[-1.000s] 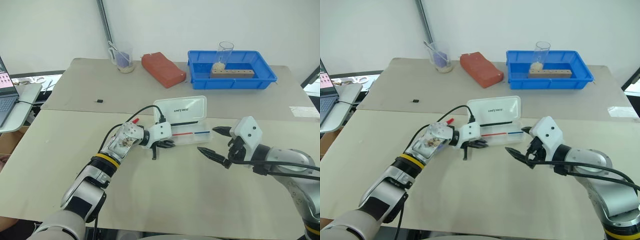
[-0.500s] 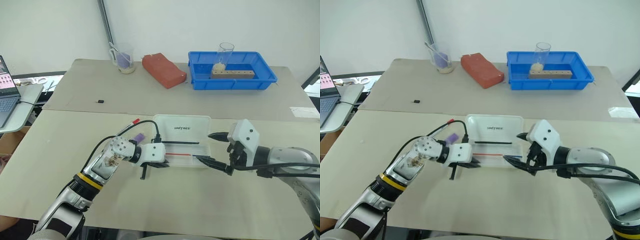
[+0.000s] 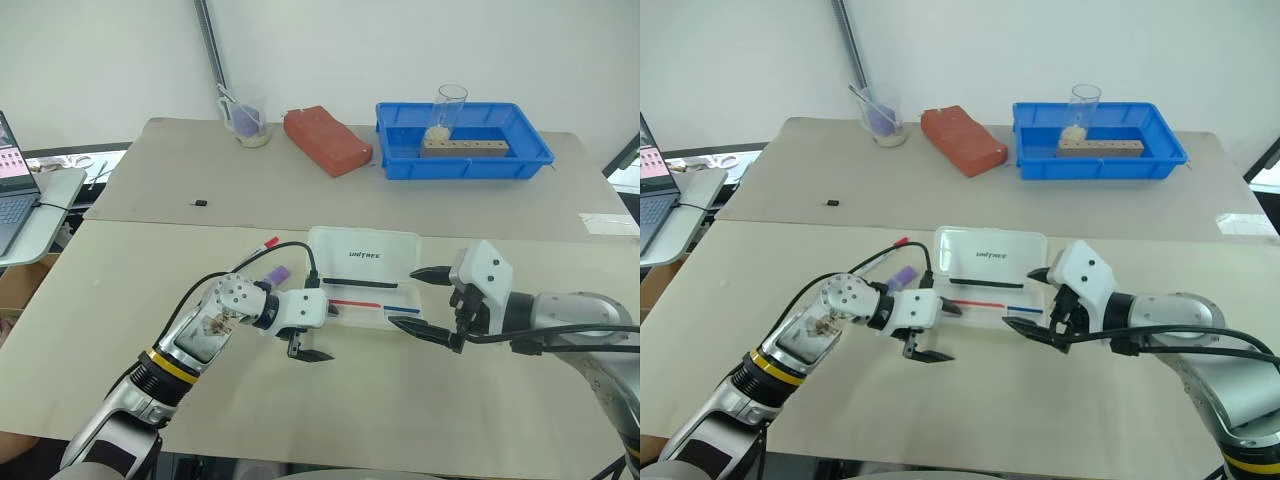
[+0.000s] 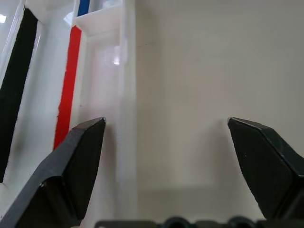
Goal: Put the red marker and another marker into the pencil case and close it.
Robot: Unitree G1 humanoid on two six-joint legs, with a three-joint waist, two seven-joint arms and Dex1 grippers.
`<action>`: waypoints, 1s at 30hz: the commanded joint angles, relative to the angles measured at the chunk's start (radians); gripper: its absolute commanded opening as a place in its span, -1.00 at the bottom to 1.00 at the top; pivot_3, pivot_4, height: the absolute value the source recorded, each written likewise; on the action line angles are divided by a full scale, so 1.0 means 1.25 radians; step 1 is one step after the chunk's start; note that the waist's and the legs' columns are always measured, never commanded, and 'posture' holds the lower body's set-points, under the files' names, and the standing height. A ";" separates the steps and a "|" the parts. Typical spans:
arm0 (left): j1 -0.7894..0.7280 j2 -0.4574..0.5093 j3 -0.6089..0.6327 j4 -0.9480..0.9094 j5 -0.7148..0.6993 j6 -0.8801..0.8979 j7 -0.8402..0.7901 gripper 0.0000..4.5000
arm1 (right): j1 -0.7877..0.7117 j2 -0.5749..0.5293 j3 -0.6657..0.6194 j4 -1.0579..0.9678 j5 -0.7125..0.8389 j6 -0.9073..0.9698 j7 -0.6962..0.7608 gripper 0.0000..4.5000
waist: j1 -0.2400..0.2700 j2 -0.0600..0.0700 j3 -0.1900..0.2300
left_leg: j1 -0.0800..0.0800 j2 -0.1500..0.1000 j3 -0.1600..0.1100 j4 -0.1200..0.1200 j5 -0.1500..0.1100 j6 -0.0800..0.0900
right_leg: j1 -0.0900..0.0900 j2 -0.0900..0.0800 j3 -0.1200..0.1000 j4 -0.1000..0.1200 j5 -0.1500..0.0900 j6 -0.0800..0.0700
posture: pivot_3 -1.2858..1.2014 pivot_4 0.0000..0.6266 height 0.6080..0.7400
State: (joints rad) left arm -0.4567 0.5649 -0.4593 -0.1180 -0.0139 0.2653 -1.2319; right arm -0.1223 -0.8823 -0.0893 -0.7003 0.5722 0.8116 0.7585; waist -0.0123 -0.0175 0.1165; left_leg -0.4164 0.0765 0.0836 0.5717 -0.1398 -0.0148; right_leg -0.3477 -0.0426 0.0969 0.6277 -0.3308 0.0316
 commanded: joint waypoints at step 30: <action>-0.125 0.075 0.203 -0.073 -0.250 0.307 -0.007 0.99 | -0.164 -0.010 0.004 0.050 0.053 0.018 0.034 1.00 | 0.000 0.001 0.000 | 0.000 0.000 -0.001 0.001 0.000 0.001 | 0.003 0.001 0.000 0.001 0.000 0.000 | 0.03 -0.52 1.00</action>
State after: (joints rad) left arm -0.5729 0.6541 -0.2785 -0.2066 -0.2822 0.6037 -1.2632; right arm -0.3050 -0.8933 -0.0671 -0.6282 0.6155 0.8296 0.8006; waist -0.0125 -0.0165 0.1160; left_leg -0.4163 0.0766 0.0829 0.5728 -0.1393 -0.0139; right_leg -0.3444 -0.0417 0.0966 0.6299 -0.3310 0.0316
